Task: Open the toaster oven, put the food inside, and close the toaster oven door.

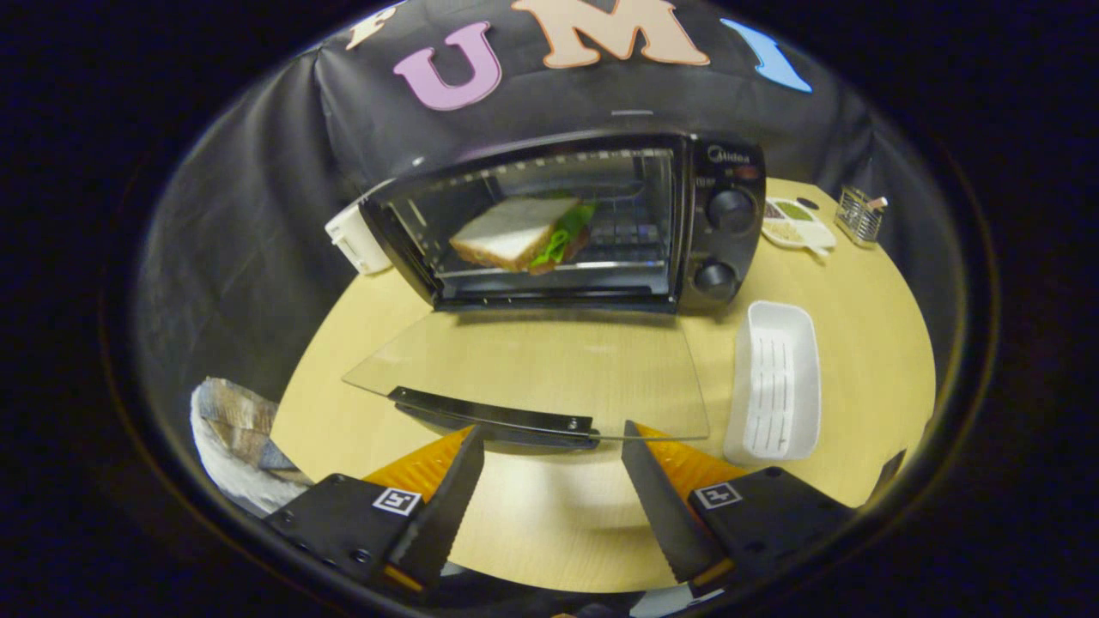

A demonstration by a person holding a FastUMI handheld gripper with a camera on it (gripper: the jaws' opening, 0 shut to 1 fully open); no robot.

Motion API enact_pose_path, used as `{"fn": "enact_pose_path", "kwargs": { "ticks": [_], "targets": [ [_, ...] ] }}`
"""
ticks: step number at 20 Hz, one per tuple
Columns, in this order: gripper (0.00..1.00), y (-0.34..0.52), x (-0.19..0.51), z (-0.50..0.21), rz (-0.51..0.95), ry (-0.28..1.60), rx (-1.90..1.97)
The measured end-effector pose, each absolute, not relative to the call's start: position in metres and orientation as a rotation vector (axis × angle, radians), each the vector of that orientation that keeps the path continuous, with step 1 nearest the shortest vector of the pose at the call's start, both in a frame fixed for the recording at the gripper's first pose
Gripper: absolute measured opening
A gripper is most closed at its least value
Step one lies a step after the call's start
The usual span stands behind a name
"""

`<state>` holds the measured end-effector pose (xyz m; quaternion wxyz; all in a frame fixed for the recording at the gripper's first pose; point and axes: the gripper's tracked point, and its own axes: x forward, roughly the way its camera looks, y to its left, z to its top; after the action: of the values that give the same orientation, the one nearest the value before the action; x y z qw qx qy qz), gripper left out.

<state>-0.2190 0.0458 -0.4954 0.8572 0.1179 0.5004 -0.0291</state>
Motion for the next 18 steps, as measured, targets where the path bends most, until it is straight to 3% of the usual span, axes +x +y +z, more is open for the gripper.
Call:
{"fn": "enact_pose_path", "kwargs": {
  "ticks": [18],
  "targets": [
    [0.99, 0.016, -0.106, -0.394, -0.073, 0.727, 0.225]
  ]
}}
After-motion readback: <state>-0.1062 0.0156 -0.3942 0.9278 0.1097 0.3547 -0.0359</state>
